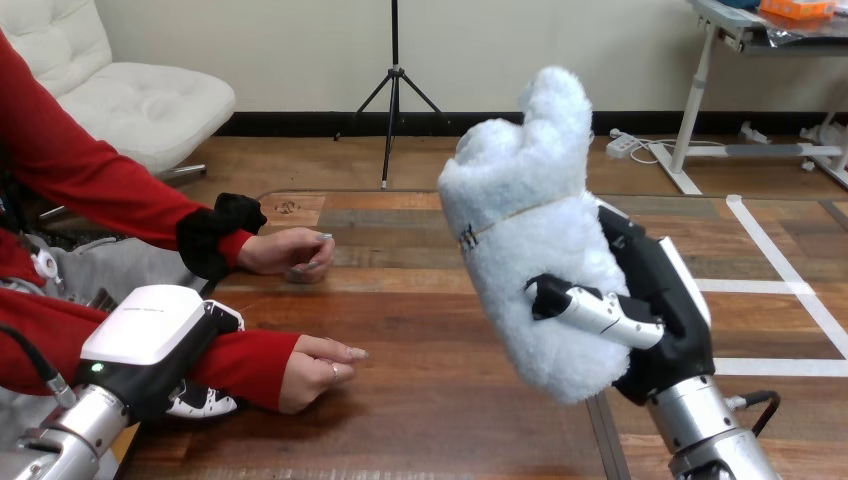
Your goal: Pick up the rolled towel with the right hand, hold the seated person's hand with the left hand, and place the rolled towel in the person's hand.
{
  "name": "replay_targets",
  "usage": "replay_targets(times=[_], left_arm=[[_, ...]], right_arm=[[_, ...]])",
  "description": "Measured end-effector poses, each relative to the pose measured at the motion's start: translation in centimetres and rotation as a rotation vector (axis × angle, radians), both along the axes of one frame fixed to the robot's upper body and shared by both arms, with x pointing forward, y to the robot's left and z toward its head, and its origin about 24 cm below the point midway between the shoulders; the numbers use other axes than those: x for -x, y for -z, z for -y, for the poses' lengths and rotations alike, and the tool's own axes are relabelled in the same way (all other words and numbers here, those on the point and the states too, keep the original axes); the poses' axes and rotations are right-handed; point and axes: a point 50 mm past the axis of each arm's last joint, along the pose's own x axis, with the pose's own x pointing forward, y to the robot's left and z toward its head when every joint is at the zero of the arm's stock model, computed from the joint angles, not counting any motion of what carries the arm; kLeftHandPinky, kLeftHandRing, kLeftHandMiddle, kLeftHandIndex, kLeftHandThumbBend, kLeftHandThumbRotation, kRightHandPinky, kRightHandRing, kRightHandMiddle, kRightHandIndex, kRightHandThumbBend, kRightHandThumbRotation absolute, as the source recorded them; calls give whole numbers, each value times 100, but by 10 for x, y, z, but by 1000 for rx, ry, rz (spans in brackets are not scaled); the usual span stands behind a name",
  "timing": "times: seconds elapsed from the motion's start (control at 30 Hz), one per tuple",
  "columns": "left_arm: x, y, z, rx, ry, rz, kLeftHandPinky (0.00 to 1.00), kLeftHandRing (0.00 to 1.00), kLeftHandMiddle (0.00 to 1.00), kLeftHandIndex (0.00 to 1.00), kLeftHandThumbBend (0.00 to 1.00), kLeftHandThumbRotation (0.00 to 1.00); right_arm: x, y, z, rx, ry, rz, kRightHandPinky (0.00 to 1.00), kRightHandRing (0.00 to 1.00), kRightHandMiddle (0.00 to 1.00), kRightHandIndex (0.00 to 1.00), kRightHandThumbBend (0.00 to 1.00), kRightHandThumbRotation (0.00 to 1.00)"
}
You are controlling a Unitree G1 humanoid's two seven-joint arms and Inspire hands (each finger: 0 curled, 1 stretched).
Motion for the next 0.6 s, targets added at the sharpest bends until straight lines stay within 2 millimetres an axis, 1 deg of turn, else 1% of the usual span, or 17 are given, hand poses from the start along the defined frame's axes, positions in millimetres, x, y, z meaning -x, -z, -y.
replay_targets(times=[0.3,0.6], left_arm=[[3,-2,2,14,15,6,32,34,38,40,70,0],[6,-3,5,32,32,15,34,35,39,41,70,0]], right_arm=[[-1,8,-2,18,-6,-29,0,1,5,5,37,0],[-2,16,-6,71,-1,-64,0,3,7,7,40,0]])
